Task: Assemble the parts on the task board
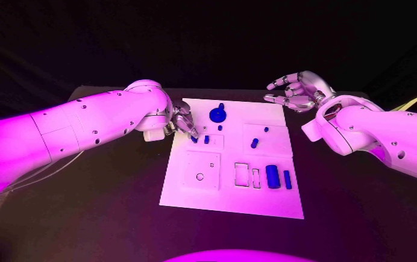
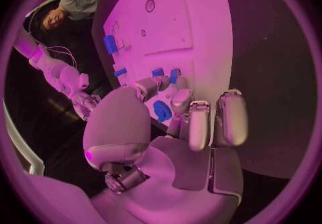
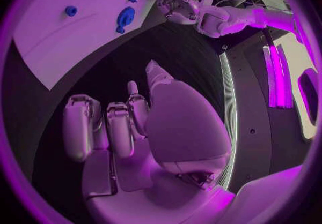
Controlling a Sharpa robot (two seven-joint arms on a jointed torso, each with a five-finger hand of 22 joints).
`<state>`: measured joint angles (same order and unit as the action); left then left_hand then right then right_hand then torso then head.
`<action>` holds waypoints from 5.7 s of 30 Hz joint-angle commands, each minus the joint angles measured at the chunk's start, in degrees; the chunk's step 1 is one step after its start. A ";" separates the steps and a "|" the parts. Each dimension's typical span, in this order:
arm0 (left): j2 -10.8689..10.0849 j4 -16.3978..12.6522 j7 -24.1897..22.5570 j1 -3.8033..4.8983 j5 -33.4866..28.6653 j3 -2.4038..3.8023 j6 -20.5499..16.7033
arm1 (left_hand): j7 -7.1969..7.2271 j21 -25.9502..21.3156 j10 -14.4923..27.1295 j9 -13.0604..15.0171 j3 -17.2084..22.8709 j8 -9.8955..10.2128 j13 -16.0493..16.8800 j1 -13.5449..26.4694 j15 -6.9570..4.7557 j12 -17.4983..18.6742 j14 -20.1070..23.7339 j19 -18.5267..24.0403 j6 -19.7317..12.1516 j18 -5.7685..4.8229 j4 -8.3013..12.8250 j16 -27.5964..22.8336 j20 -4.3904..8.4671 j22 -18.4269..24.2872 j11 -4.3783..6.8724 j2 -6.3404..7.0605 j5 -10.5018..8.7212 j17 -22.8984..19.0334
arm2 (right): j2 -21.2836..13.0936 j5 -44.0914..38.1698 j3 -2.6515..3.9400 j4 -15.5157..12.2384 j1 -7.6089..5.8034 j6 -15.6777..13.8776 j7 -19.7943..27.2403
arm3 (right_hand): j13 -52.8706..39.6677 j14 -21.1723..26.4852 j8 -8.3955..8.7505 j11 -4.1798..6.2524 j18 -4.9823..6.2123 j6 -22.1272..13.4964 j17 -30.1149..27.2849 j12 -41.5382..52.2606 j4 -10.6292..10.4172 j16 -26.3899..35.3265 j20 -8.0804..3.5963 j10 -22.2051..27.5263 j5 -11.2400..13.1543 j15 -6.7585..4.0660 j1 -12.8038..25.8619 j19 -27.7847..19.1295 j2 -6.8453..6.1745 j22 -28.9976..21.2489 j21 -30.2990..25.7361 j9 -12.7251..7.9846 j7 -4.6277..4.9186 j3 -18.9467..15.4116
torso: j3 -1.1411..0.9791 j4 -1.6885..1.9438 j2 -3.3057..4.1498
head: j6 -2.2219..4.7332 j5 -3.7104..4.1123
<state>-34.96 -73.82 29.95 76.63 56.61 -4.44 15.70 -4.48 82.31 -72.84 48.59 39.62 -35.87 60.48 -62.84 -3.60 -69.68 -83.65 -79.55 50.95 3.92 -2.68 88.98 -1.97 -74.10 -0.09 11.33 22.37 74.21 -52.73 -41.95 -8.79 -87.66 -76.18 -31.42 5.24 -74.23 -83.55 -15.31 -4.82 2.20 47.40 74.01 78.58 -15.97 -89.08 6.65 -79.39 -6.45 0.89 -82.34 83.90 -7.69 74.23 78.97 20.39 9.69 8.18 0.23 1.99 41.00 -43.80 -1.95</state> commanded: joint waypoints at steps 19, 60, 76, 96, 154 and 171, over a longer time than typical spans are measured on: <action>0.20 0.59 0.14 -0.05 0.62 -0.12 0.08 | 1.76 1.13 -4.70 3.77 10.54 -1.68 1.05 -0.63 -0.97 -0.96 -6.35 -2.11 2.57 -0.73 3.44 1.02 0.03 -2.06 1.63 -0.69 6.76 15.79 | 0.02 -0.09 0.01 -0.04 0.07 0.18 0.17 | -3.86 -5.48 -1.53 0.01 0.54 -0.45 12.41 0.14 -0.29 0.94 -0.37 1.11 -0.88 -0.43 1.34 1.11 0.06 9.21 -1.32 0.77 -0.05 2.04 | -0.01 -0.05 0.03 | -0.07 -0.01; 1.00 0.74 0.26 -0.30 -0.77 -0.72 0.30 | 2.12 1.33 -5.84 3.96 9.94 -1.72 2.26 0.42 -1.13 -1.78 -6.35 -2.39 3.53 -0.83 2.89 1.02 0.19 -2.51 1.89 -1.05 7.08 15.79 | 0.08 -0.09 0.01 -0.12 0.08 0.20 0.21 | -3.86 -5.48 -1.53 0.01 0.54 -0.45 12.41 0.14 -0.29 0.94 -0.37 1.11 -0.88 -0.43 1.34 1.11 0.06 9.21 -1.32 0.77 -0.05 2.04 | -0.01 -0.02 0.04 | -0.46 0.24; 1.11 1.06 0.22 -0.35 -0.87 -0.82 -0.85 | 2.66 1.47 -6.51 4.36 8.12 -1.87 2.48 1.70 -1.45 -1.84 -6.35 -2.64 4.38 -0.93 1.71 1.02 0.48 -2.92 2.30 -2.17 6.21 15.79 | 0.08 -0.09 0.01 -0.17 0.08 0.14 0.30 | -3.73 -5.44 -1.77 0.02 0.59 -0.57 12.26 0.05 -0.28 1.03 -0.38 1.21 -0.90 -0.45 1.41 1.05 -0.02 9.11 -1.54 0.76 -0.06 2.14 | -0.03 -0.03 0.04 | -0.53 0.29; 1.30 1.88 0.22 -0.80 -0.70 -0.97 0.03 | 3.32 1.00 -6.21 4.53 -1.00 -0.72 1.98 3.65 -1.83 -1.00 -6.35 -2.38 4.56 -0.84 -0.93 1.02 0.89 -2.47 2.74 -0.48 4.51 15.79 | 0.02 -0.05 0.01 -0.20 0.08 0.13 0.40 | -3.73 -5.44 -1.77 0.02 0.59 -0.57 12.26 0.05 -0.28 1.03 -0.38 1.21 -0.90 -0.45 1.41 1.05 -0.02 9.11 -1.54 0.76 -0.06 2.14 | 0.02 0.02 -0.03 | -0.75 0.58; -1.85 -3.45 -23.26 -2.56 2.36 1.50 -22.08 | -5.53 -28.87 24.85 -4.31 -18.07 8.85 -28.97 -15.46 5.40 26.38 10.76 21.61 -11.76 6.59 -12.32 -20.41 -5.25 35.98 -5.75 0.02 -8.31 -13.65 | -0.23 0.04 0.01 0.23 0.35 -0.02 0.63 | -3.35 -5.38 -2.04 0.00 0.67 -0.83 12.05 -0.28 -0.39 1.16 -0.39 1.57 -0.83 -0.44 1.76 0.90 -0.12 8.90 -1.99 0.73 -0.05 2.17 | 0.01 0.02 0.00 | 0.43 1.65; 2.69 0.77 -34.63 -5.66 24.64 -0.53 -28.54 | -5.51 -30.78 27.73 -14.19 -11.90 11.82 -39.38 -21.72 6.22 34.21 18.92 23.71 -10.43 6.56 -8.65 -25.15 -5.99 36.41 -6.67 3.38 -8.53 -23.53 | 0.09 0.02 0.00 0.39 0.35 -0.99 2.24 | 18.21 -0.88 -4.85 0.51 4.70 -2.91 -2.77 -20.75 -0.35 12.69 -0.98 16.96 -1.07 -1.10 1.52 -6.78 -1.23 -4.16 -25.62 0.52 -0.41 4.59 | 0.06 -0.19 0.22 | 0.87 2.13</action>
<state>-32.47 -73.19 -4.39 70.99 80.60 -5.02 -12.64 -9.72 51.97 -46.58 34.97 26.18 -24.71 21.57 -84.33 2.75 -36.06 -64.93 -56.88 40.14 10.66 -10.76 64.44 -8.20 -37.74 -6.45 14.36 14.15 51.30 -52.71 -41.86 -8.78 -87.27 -75.86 -32.32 7.15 -56.35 -84.02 -18.87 -5.03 5.82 43.44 71.65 58.34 -16.15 -76.75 5.73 -66.71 -6.45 0.38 -82.33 78.03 -7.70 70.28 53.89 20.39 9.16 11.04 0.26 1.87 41.13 -42.97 0.10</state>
